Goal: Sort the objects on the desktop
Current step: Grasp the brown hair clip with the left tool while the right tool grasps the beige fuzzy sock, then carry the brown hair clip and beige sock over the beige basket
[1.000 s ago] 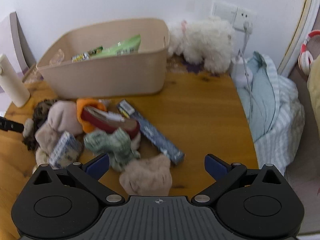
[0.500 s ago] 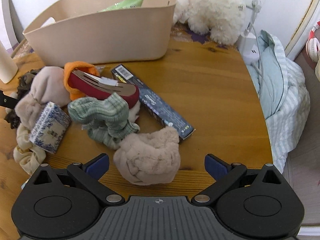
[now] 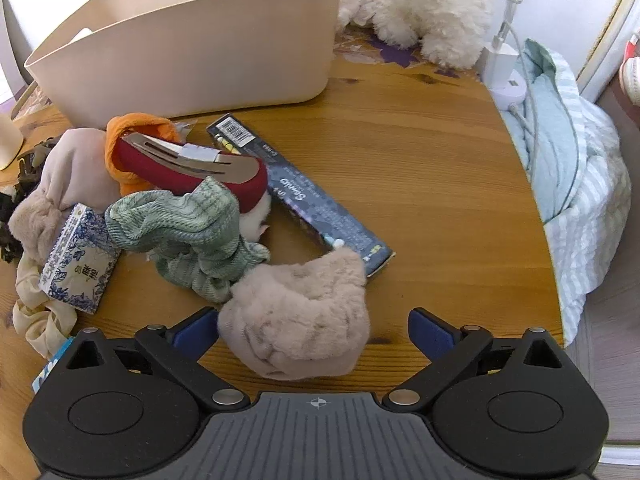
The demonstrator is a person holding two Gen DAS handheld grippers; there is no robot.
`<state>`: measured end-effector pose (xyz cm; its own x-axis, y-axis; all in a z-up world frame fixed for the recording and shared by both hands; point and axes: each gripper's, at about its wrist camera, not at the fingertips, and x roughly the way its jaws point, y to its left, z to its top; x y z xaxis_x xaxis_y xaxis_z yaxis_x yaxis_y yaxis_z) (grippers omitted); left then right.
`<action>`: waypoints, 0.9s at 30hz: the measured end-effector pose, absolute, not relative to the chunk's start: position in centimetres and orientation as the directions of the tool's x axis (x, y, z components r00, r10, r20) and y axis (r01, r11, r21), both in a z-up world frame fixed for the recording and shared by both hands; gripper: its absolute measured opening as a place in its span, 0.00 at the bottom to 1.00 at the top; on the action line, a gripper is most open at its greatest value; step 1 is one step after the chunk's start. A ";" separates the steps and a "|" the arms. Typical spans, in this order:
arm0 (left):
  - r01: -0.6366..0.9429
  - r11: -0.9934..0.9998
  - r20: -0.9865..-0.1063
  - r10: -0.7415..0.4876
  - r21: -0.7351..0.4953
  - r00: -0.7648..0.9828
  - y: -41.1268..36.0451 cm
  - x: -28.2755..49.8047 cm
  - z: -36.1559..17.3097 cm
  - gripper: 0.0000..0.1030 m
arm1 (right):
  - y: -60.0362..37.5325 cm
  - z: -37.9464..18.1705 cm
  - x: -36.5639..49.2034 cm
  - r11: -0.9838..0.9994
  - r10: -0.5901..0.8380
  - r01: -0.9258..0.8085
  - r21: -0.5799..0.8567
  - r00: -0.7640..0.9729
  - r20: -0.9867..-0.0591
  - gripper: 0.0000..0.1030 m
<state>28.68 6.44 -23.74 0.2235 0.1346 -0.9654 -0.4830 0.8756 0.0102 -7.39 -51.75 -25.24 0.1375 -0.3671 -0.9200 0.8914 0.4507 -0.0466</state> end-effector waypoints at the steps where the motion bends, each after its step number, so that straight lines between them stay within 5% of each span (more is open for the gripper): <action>1: -0.476 0.879 -0.967 0.128 0.008 0.222 6.4 28.7 -23.9 0.64 | -51.7 -25.3 -7.3 0.452 -0.362 0.891 -0.041 0.141 -0.921 0.90; 8: -0.448 0.893 -0.959 0.097 -0.034 0.266 6.3 28.0 -23.8 0.40 | -51.5 -25.4 -7.8 0.436 -0.369 0.900 -0.024 0.154 -0.917 0.57; 27: -0.583 0.811 -0.941 0.154 -0.054 0.301 7.4 24.3 -20.2 0.33 | -51.2 -21.1 -9.3 0.471 -0.442 0.881 -0.052 0.185 -0.878 0.54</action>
